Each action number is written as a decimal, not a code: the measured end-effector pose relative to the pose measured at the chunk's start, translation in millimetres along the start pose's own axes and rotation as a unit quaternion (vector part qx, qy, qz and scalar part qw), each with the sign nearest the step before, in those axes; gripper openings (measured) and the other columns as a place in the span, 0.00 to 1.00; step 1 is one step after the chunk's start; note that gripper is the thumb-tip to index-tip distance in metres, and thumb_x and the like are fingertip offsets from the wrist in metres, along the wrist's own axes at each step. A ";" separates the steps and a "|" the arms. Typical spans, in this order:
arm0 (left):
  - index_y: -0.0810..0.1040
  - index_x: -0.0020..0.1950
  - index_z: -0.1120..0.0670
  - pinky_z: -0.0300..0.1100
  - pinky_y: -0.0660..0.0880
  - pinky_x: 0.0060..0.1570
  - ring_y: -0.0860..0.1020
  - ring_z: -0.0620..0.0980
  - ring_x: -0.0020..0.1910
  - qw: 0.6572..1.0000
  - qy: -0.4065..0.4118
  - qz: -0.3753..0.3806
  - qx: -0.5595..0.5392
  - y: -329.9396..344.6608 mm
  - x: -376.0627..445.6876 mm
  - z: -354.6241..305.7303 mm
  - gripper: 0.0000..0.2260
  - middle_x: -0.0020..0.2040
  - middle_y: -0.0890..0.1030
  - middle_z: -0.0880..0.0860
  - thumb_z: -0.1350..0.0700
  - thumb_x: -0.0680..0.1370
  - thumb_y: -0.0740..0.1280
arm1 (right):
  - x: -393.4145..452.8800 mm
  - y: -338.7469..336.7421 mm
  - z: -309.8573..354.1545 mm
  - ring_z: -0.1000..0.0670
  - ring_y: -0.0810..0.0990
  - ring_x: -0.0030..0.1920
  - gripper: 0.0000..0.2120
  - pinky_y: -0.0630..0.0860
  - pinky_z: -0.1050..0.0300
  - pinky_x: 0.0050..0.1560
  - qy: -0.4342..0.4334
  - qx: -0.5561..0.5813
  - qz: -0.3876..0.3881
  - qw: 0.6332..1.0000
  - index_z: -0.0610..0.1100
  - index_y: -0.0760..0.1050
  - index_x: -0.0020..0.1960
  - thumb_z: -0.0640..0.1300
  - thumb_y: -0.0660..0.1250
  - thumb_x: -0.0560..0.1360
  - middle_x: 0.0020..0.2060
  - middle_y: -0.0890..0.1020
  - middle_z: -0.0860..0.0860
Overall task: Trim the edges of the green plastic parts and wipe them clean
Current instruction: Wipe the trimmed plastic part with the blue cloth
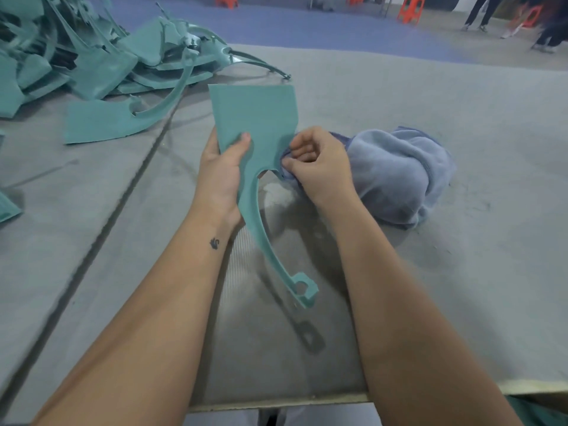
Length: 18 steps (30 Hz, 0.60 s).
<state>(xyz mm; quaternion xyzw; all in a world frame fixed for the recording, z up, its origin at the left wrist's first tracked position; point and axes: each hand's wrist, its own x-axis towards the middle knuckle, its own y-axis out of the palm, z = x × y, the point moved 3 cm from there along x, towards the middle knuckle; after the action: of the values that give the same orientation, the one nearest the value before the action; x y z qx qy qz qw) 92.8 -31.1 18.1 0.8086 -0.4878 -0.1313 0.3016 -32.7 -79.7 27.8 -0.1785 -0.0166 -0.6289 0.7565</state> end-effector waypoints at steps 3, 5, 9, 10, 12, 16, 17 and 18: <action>0.74 0.58 0.60 0.44 0.80 0.39 0.84 0.52 0.42 0.998 -0.002 0.012 -0.064 2.7 -0.5 -1.4 0.09 0.44 0.85 0.54 0.67 0.81 0.59 | 5.5 -2.4 -6.3 0.52 0.75 0.49 0.18 0.72 0.62 0.52 0.008 -0.079 -0.030 0.996 0.41 0.72 0.54 0.45 0.75 0.69 0.51 0.75 0.45; 0.74 0.59 0.60 0.45 0.80 0.38 0.84 0.54 0.42 0.994 -0.010 0.026 -0.101 4.9 -1.3 -1.2 0.09 0.44 0.85 0.55 0.66 0.81 0.59 | 6.3 2.8 -8.3 0.49 0.75 0.46 0.15 0.73 0.56 0.50 0.044 -0.119 0.043 0.991 0.43 0.73 0.47 0.54 0.71 0.72 0.44 0.78 0.48; 0.73 0.61 0.60 0.47 0.80 0.40 0.84 0.56 0.44 0.993 -0.025 0.038 -0.112 8.3 -1.4 2.6 0.10 0.47 0.85 0.57 0.65 0.81 0.59 | 5.9 0.0 -8.3 0.55 0.71 0.34 0.15 0.68 0.65 0.34 0.049 -0.079 0.069 0.993 0.48 0.69 0.35 0.52 0.67 0.76 0.30 0.73 0.56; 0.73 0.62 0.60 0.48 0.81 0.41 0.84 0.57 0.45 0.992 -0.029 0.047 -0.113 8.7 -1.7 3.1 0.10 0.48 0.84 0.58 0.65 0.81 0.59 | 5.5 -2.8 -8.1 0.55 0.74 0.34 0.11 0.70 0.66 0.35 0.048 -0.042 0.072 0.995 0.47 0.73 0.37 0.50 0.68 0.76 0.31 0.76 0.56; 0.73 0.62 0.61 0.52 0.80 0.44 0.83 0.60 0.47 0.989 -0.043 0.078 -0.121 9.9 -2.6 3.7 0.11 0.50 0.84 0.60 0.65 0.81 0.59 | 5.3 -7.3 -9.9 0.53 0.76 0.32 0.11 0.73 0.62 0.35 0.057 0.040 0.083 0.994 0.41 0.74 0.38 0.45 0.69 0.76 0.31 0.79 0.51; 0.72 0.64 0.60 0.55 0.80 0.46 0.82 0.62 0.51 0.984 -0.063 0.124 -0.113 9.3 -2.3 4.0 0.12 0.53 0.83 0.61 0.65 0.81 0.59 | 9.1 -12.3 -15.2 0.50 0.61 0.21 0.24 0.60 0.58 0.27 0.059 0.074 0.057 0.994 0.42 0.59 0.28 0.45 0.65 0.79 0.17 0.63 0.51; 0.72 0.65 0.60 0.53 0.80 0.47 0.82 0.61 0.52 0.986 -0.063 0.117 -0.102 7.9 -1.4 3.4 0.13 0.54 0.83 0.60 0.64 0.81 0.59 | 11.9 -14.3 -16.5 0.50 0.62 0.22 0.26 0.61 0.58 0.28 0.054 0.028 0.030 0.998 0.44 0.58 0.27 0.46 0.65 0.79 0.18 0.63 0.52; 0.72 0.64 0.59 0.52 0.80 0.46 0.83 0.60 0.51 0.987 -0.065 0.108 -0.096 6.5 -0.6 2.5 0.13 0.53 0.83 0.59 0.64 0.81 0.59 | 13.7 -15.6 -16.3 0.53 0.62 0.22 0.26 0.63 0.59 0.28 0.049 -0.019 0.004 0.999 0.45 0.58 0.26 0.48 0.64 0.79 0.17 0.63 0.55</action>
<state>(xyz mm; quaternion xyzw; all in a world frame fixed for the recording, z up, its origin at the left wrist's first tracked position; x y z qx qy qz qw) 86.6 -33.7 20.1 0.7080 -0.5764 -0.1966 0.3575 -48.0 -99.7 19.8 -0.1616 0.0329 -0.6340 0.7555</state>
